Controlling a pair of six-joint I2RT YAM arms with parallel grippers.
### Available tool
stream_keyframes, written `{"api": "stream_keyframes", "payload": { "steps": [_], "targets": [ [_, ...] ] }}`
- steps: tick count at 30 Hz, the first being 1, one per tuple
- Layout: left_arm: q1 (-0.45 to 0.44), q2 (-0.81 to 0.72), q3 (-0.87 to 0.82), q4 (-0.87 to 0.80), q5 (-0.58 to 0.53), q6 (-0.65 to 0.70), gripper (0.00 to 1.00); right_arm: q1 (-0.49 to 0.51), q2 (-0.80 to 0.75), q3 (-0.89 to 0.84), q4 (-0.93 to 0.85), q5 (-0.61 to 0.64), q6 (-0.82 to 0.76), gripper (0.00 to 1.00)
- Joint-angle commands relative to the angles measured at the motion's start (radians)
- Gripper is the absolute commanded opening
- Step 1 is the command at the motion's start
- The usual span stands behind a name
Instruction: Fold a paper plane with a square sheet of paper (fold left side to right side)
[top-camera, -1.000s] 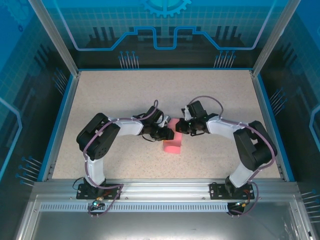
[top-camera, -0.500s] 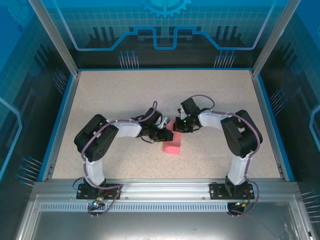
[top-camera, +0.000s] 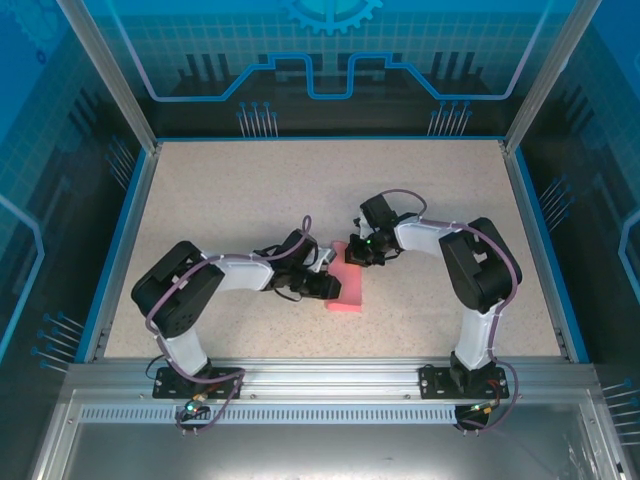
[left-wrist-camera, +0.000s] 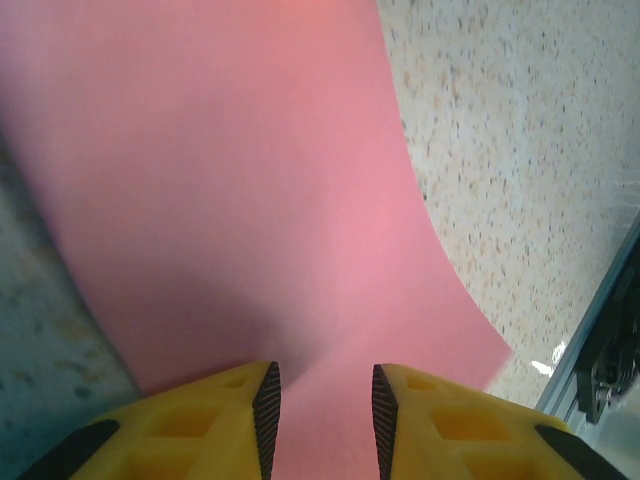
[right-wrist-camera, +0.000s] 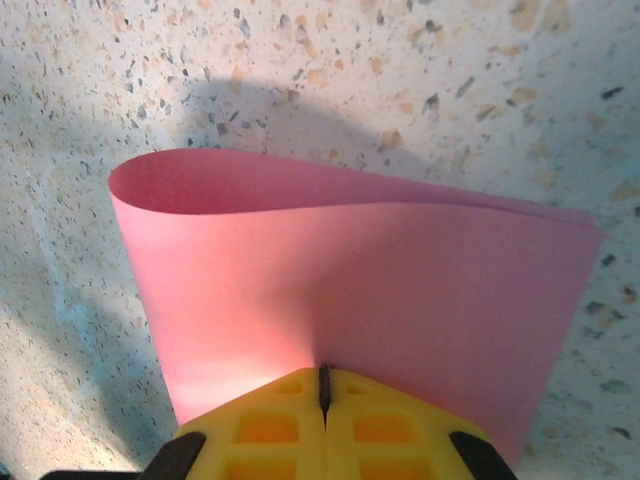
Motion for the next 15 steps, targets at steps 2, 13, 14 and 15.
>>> {"api": "stream_keyframes", "payload": {
  "steps": [2,13,14,15],
  "targets": [
    [-0.040,-0.029,-0.076,-0.166,0.056,0.009,0.34,-0.014,0.051,0.001,-0.065,0.083,-0.021,0.03],
    [-0.072,-0.088,-0.110,-0.191,0.070,0.017,0.34,-0.016,0.056,0.001,-0.064,0.079,-0.026,0.03],
    [-0.072,-0.097,-0.115,-0.192,0.071,0.015,0.34,-0.016,0.056,0.001,-0.064,0.080,-0.027,0.03],
    [-0.071,-0.108,-0.119,-0.189,0.071,0.012,0.34,-0.016,0.056,0.002,-0.062,0.078,-0.030,0.03]
  ]
}}
